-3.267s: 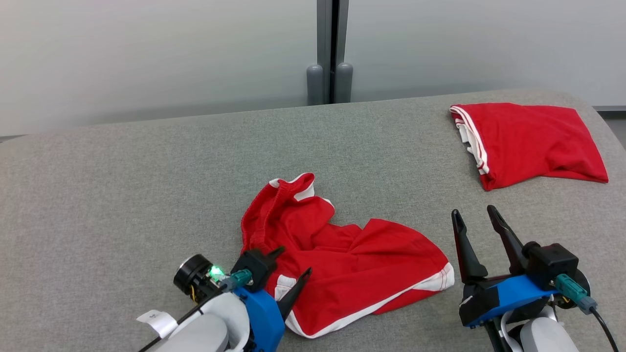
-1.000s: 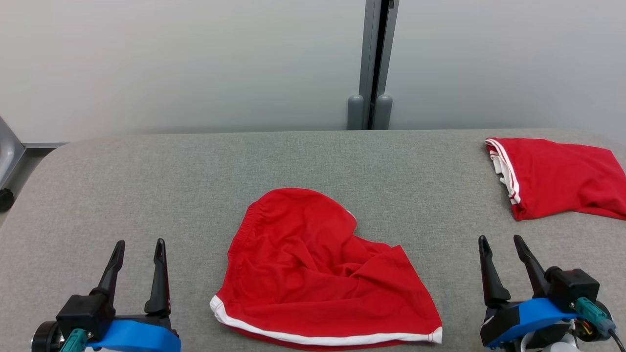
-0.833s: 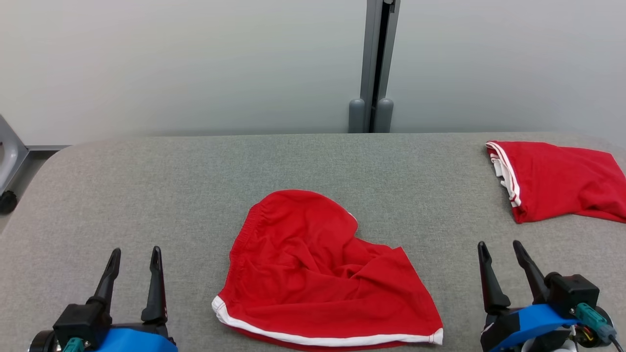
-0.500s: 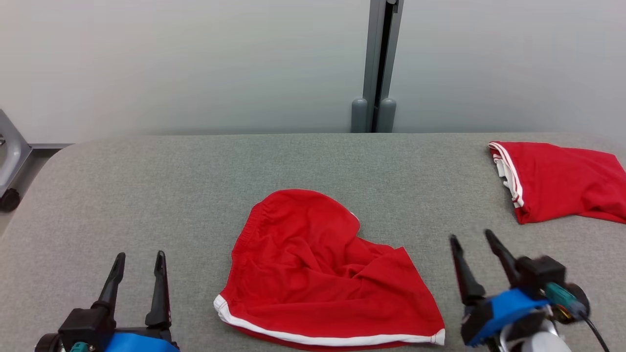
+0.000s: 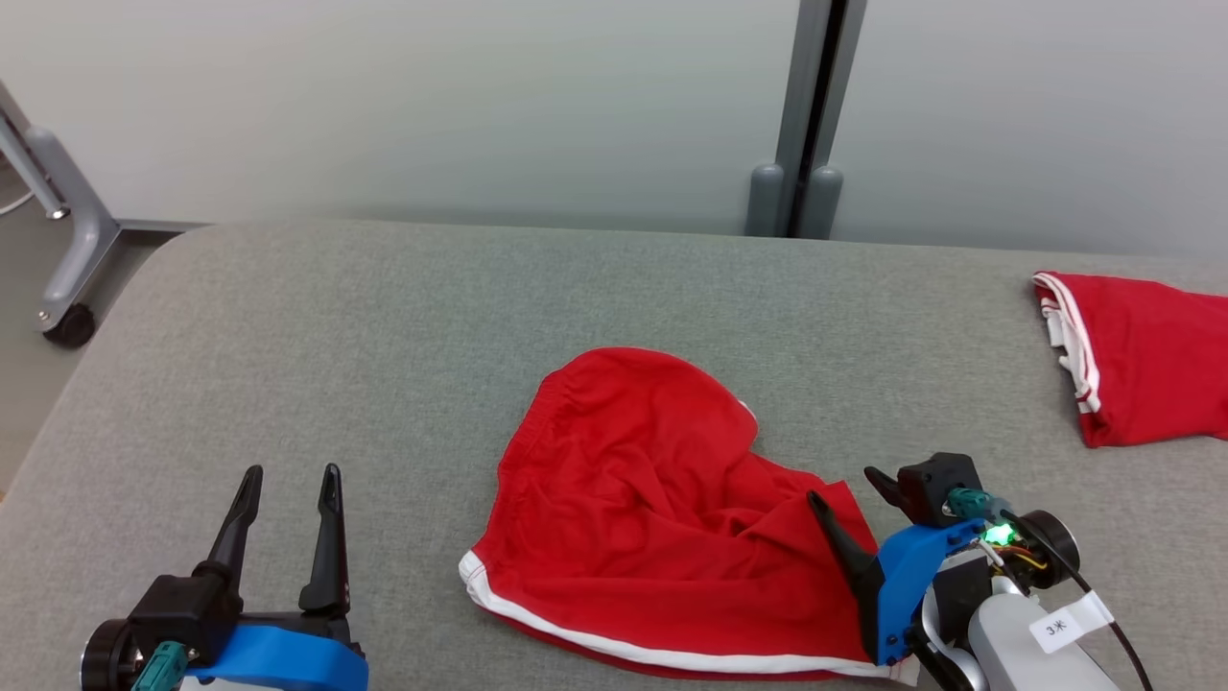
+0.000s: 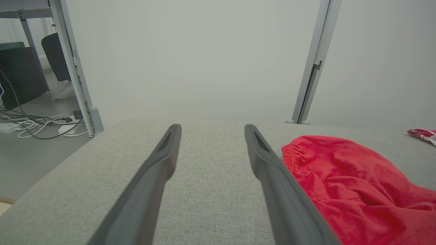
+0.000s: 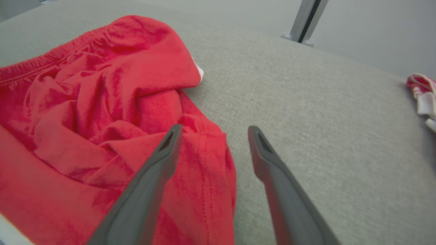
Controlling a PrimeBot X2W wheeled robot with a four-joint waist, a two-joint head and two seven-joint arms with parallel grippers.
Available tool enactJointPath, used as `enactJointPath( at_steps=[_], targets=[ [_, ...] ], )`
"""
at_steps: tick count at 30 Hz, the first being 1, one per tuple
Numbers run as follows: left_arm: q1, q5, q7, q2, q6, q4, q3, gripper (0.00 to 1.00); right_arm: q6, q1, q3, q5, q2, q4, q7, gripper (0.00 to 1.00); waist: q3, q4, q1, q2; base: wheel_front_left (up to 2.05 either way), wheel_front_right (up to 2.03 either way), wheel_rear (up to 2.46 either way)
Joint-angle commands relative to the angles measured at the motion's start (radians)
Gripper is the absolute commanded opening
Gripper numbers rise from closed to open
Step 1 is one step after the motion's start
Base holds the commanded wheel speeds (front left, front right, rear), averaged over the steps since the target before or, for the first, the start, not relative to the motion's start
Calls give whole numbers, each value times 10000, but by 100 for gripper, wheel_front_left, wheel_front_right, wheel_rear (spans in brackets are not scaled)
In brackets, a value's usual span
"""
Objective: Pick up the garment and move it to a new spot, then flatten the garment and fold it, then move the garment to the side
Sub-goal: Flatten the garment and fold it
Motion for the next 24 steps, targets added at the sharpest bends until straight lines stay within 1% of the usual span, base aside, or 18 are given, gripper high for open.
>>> enactJointPath(
  at_steps=[1,7,13,14,15,17,19,24],
  targets=[
    [-206,95,-40,-73,-92,48,101,100,1,-362,229,95,-131,544,16,100,178,180,0,0,0,0,0],
    [-428,230,-41,-254,-264,171,242,100,1,-1066,757,298,-109,2201,-224,100,391,400,0,0,0,0,0],
    [-573,370,-41,-405,-384,223,412,100,3,-1500,1534,862,136,3562,-244,100,477,493,0,0,0,0,0],
    [-578,386,-39,-422,-400,226,434,100,3,-1528,1699,1031,192,3685,-284,49,489,505,0,0,0,0,0],
    [-573,416,-41,-444,-427,225,459,100,3,-1586,1811,1198,231,3756,-359,0,500,508,0,0,0,0,0],
    [-568,443,-41,-498,-453,229,504,100,3,-1828,1999,1461,170,3867,-561,0,525,498,0,0,0,0,0],
    [-588,469,-41,-546,-467,234,546,100,-2,-2119,2030,1614,-21,3998,-864,0,553,476,0,0,0,0,0],
    [-635,550,-41,-621,-536,250,605,100,-1,-2819,1810,1822,-304,4370,-1369,0,615,439,0,0,0,0,0]
  ],
)
